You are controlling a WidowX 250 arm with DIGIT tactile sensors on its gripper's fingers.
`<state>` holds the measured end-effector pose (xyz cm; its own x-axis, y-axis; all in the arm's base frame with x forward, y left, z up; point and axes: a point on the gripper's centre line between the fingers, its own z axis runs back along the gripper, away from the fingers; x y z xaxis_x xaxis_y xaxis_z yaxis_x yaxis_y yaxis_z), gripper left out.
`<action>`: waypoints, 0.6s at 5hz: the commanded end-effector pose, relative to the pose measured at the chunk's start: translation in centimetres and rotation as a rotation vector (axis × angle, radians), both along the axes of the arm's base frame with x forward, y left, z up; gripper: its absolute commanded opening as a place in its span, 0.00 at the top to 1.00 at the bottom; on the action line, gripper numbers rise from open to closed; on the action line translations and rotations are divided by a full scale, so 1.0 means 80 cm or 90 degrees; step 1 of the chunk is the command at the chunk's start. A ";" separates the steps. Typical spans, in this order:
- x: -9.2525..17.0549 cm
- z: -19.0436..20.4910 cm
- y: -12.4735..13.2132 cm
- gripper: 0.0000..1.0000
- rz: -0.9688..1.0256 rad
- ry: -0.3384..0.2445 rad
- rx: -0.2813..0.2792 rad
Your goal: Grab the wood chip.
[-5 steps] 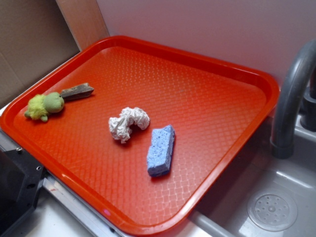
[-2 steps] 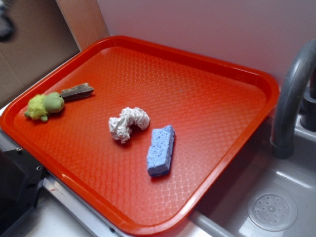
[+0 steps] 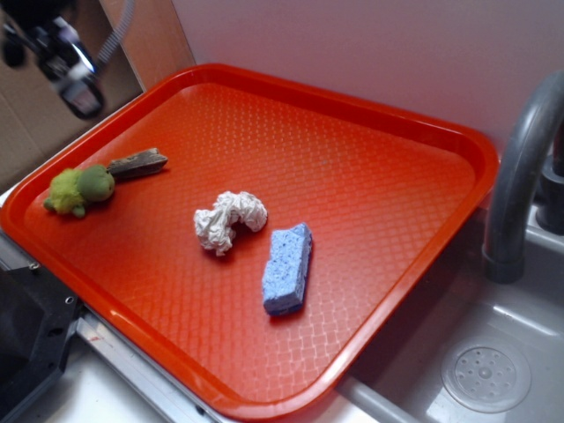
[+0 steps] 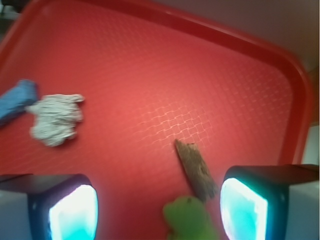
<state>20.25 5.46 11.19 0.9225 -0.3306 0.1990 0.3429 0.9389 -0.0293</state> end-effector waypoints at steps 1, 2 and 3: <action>0.004 -0.093 0.019 0.00 -0.011 0.059 0.069; 0.005 -0.131 0.006 0.00 -0.037 0.089 0.135; 0.005 -0.139 0.002 0.00 -0.049 0.090 0.167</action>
<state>21.29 6.08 1.20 0.9005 -0.4345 -0.0190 0.4307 0.8851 0.1762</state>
